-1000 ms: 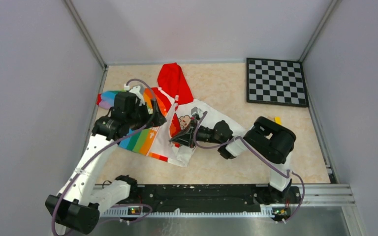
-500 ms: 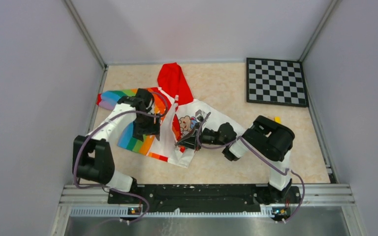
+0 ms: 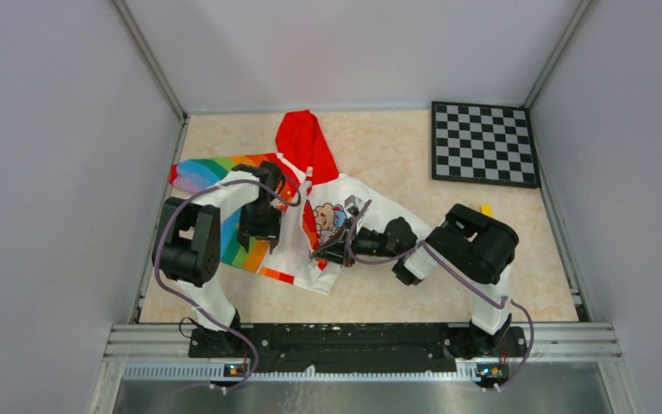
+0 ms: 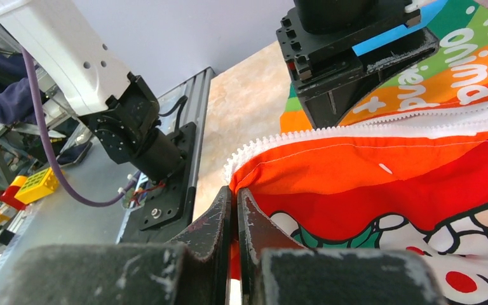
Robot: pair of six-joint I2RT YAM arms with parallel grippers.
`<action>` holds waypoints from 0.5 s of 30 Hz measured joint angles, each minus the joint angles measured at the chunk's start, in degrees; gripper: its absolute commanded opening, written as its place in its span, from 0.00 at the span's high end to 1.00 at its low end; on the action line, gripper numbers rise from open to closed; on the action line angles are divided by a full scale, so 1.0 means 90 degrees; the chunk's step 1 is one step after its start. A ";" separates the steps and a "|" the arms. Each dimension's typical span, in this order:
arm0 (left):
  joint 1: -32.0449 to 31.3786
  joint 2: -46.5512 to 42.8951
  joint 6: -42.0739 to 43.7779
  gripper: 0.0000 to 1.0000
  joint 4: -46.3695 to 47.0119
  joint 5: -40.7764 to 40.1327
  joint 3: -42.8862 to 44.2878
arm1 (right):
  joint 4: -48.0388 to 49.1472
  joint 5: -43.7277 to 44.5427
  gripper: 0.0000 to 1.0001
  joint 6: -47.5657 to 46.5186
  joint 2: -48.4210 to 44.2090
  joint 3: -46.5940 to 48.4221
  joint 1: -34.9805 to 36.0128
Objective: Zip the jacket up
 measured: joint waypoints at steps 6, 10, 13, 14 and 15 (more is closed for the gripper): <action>0.0374 0.0165 0.0073 0.52 0.0347 -0.0143 -0.0202 | 0.0007 0.0005 1.00 -0.0036 -0.0012 0.0000 0.0000; 0.0454 0.0304 0.0136 0.54 0.0449 -0.0010 -0.0304 | 0.0005 0.0085 1.00 -0.0029 -0.0053 -0.0034 -0.0051; 0.0461 0.0301 0.0134 0.55 0.0464 0.0112 -0.0325 | 0.0000 0.0075 1.00 0.0073 -0.0153 -0.0097 -0.0223; 0.0464 0.0296 0.0131 0.55 0.0466 0.0160 -0.0340 | -0.0005 0.0070 1.00 0.0114 -0.0214 -0.0126 -0.0338; 0.0464 0.0279 0.0114 0.53 0.0471 0.0228 -0.0367 | -0.0012 0.0049 1.00 0.0168 -0.0299 -0.0160 -0.0483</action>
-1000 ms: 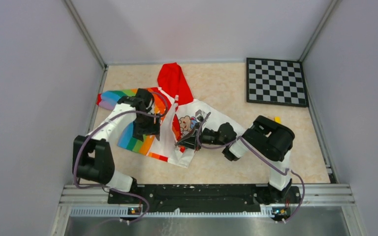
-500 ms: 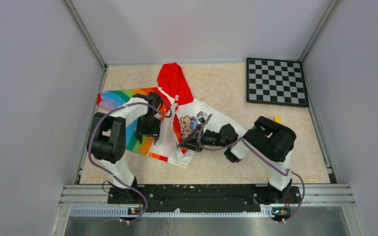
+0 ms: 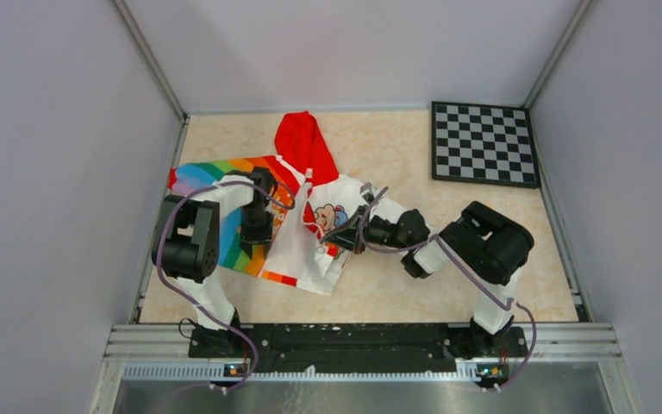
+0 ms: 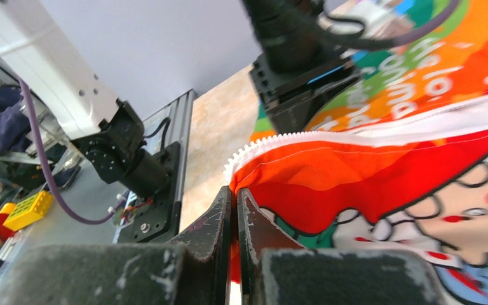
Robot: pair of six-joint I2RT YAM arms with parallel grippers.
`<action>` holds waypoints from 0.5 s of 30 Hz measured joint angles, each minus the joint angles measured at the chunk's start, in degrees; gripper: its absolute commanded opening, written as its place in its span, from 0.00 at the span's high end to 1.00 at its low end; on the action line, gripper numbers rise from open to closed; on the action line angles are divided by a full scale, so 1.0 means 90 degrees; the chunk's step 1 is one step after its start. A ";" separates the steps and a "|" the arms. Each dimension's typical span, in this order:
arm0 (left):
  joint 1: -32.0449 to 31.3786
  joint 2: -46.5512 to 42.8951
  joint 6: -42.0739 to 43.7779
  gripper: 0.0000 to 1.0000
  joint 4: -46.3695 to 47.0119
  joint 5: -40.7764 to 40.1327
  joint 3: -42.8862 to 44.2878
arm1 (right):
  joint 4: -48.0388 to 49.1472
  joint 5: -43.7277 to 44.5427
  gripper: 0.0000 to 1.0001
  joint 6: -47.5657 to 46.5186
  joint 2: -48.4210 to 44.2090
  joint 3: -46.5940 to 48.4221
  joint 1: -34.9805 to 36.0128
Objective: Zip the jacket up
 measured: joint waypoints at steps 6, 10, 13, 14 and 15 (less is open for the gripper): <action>-0.0112 -0.0304 -0.0333 0.50 0.0236 0.0784 -0.0440 | -0.0386 -0.0155 1.00 -0.0090 -0.0656 0.0041 -0.0563; -0.0253 -0.0522 -0.0741 0.50 0.0464 0.1224 -0.0702 | -0.0933 -0.0240 1.00 -0.0362 -0.0933 0.0245 -0.0600; -0.0294 -0.0668 -0.1008 0.50 0.0617 0.1316 -0.0789 | -0.1217 -0.0311 1.00 -0.0481 -0.0945 0.0299 -0.0661; -0.0318 -0.0699 -0.1052 0.51 0.0663 0.1307 -0.0792 | -0.1299 -0.0318 1.00 -0.0503 -0.0947 0.0299 -0.0680; -0.0357 -0.0738 -0.1083 0.52 0.0741 0.1299 -0.0792 | -0.1384 -0.0318 1.00 -0.0537 -0.0947 0.0299 -0.0702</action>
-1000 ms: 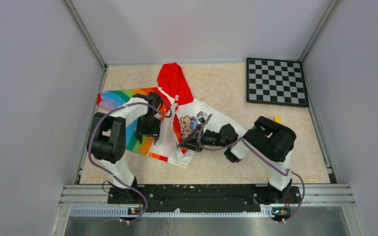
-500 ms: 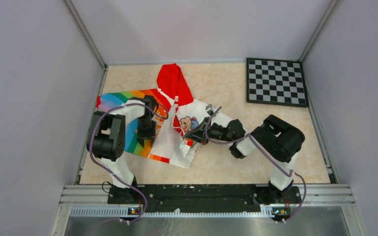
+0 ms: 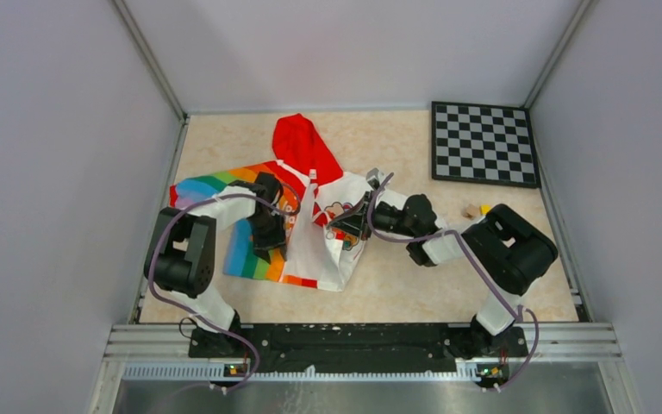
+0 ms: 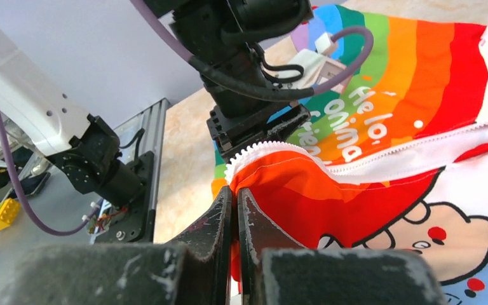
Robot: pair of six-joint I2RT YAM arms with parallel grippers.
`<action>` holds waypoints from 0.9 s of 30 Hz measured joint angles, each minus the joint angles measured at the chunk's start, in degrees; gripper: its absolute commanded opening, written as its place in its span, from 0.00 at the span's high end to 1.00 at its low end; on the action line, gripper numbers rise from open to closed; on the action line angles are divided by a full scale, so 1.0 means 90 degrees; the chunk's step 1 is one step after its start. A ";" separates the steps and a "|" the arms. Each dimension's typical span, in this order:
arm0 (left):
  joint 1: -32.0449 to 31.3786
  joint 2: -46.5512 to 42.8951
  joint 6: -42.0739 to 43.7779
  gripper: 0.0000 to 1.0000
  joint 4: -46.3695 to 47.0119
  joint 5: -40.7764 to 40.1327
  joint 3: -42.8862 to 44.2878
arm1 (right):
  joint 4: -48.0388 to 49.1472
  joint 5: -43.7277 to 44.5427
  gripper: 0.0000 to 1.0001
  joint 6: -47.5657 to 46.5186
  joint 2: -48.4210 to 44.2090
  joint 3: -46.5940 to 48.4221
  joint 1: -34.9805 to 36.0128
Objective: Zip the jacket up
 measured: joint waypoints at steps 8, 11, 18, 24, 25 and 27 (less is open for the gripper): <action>-0.0687 -0.0102 -0.0044 0.53 -0.0073 -0.0449 0.0233 | -0.0100 -0.0044 1.00 -0.0007 -0.0002 -0.0002 -0.0024; -0.0906 -0.0100 -0.0049 0.55 -0.0192 -0.0661 0.0284 | -0.0078 -0.0063 1.00 -0.0005 -0.0002 -0.0005 -0.0024; -0.0945 -0.0100 -0.0029 0.57 -0.0539 -0.0967 0.0294 | -0.0056 -0.0097 1.00 -0.0005 -0.0002 -0.0005 -0.0024; -0.0945 -0.0100 0.0214 0.58 -0.0695 -0.0889 0.0294 | 0.0090 -0.0136 1.00 0.0019 -0.0002 -0.0007 -0.0024; -0.0945 -0.0092 0.0257 0.58 -0.0692 -0.0831 0.0294 | 0.0102 -0.0136 1.00 0.0024 -0.0002 -0.0007 -0.0024; -0.0945 -0.0027 0.0335 0.58 -0.0678 -0.0748 0.0291 | 0.0117 -0.0138 1.00 0.0044 -0.0002 -0.0010 -0.0024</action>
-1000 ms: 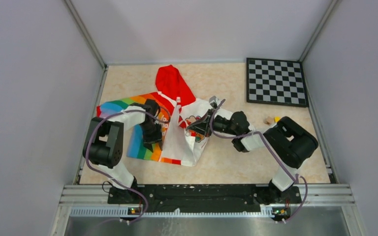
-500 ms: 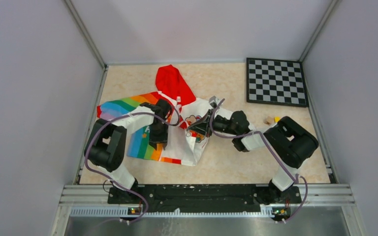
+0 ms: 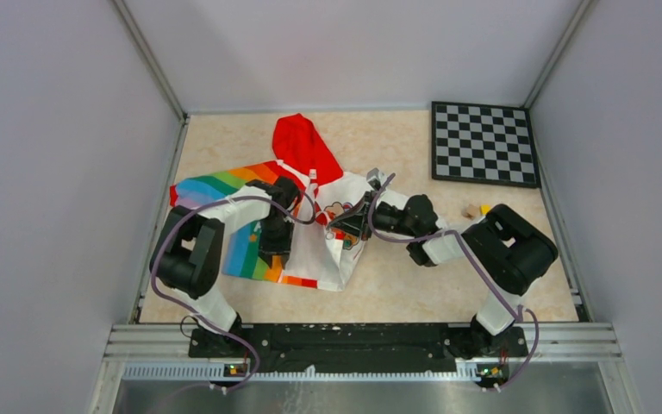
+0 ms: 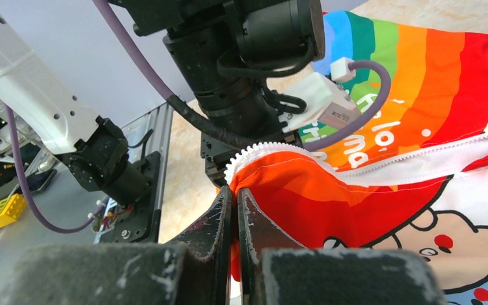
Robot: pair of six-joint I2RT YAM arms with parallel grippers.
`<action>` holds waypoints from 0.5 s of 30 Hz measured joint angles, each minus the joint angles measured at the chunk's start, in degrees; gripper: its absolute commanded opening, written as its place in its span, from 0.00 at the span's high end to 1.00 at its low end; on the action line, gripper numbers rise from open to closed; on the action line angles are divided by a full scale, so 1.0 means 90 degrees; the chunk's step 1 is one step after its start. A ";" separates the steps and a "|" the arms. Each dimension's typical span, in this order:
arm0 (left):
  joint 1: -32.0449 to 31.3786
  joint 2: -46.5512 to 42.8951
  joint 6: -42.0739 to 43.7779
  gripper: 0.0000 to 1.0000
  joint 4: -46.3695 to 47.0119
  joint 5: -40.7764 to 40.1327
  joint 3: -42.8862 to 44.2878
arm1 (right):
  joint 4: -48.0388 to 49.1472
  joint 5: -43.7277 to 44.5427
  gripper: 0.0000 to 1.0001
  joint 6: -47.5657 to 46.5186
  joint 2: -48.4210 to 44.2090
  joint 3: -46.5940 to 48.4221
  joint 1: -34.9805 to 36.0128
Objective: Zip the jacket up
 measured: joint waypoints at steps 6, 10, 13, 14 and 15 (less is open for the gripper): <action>0.0000 0.0291 0.0119 0.65 0.0056 0.0049 -0.0051 | 0.0015 -0.0002 1.00 0.0007 0.0000 -0.0002 0.0000; 0.0000 0.0316 0.0126 0.73 0.0056 0.0080 -0.0044 | 0.0056 -0.0022 1.00 0.0027 0.0000 -0.0002 0.0000; -0.0012 0.0350 0.0126 0.77 0.0053 0.0087 -0.0019 | 0.0119 -0.0029 1.00 0.0032 0.0000 -0.0002 0.0000; -0.0019 0.0355 0.0126 0.78 0.0053 0.0090 -0.0015 | 0.0124 -0.0029 1.00 0.0032 0.0000 -0.0002 0.0000; -0.0022 0.0359 0.0124 0.80 0.0053 0.0092 -0.0007 | 0.0126 -0.0029 1.00 0.0034 0.0000 -0.0005 0.0000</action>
